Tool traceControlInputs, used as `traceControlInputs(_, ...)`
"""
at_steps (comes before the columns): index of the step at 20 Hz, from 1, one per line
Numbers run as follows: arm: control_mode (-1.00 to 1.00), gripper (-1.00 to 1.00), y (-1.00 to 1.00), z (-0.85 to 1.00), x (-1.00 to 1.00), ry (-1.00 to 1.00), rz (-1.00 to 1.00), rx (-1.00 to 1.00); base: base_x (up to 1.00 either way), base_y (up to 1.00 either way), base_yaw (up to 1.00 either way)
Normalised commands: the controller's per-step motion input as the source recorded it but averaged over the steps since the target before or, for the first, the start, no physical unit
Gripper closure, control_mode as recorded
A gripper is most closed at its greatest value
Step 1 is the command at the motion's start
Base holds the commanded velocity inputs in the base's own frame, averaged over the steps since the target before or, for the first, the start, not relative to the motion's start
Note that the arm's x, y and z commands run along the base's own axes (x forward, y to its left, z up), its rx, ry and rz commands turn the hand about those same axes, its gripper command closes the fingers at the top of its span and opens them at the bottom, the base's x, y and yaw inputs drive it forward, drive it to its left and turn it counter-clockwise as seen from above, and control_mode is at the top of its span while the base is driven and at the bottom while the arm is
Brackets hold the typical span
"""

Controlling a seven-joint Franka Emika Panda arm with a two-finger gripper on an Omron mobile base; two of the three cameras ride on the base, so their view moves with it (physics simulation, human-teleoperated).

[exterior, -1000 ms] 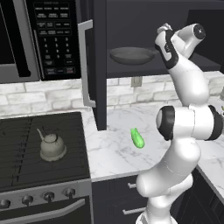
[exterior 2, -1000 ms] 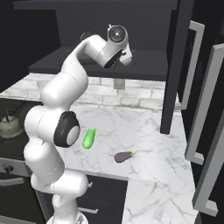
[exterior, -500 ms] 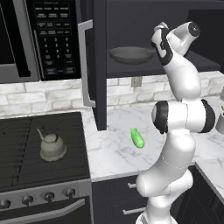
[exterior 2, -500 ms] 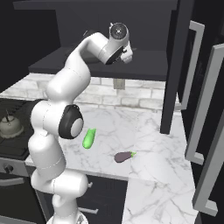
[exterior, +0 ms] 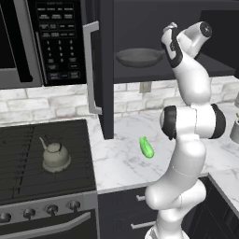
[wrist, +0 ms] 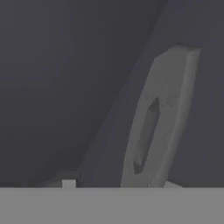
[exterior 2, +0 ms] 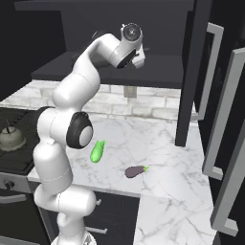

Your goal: Pick the pan from the cabinet and place it on the stove. Then turn on the stove burner for the pan.

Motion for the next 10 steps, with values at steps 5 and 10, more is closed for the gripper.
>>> traceControlInputs(5, -1.0, 1.0, 0.07, -0.23, 0.12, -0.02, 0.0, 0.06, 0.0, 0.0, 0.0)
traceControlInputs(10, -1.0, 1.0, 0.15, -0.22, 0.05, -0.07, 0.01, 0.08, 0.0, 0.0, 0.0)
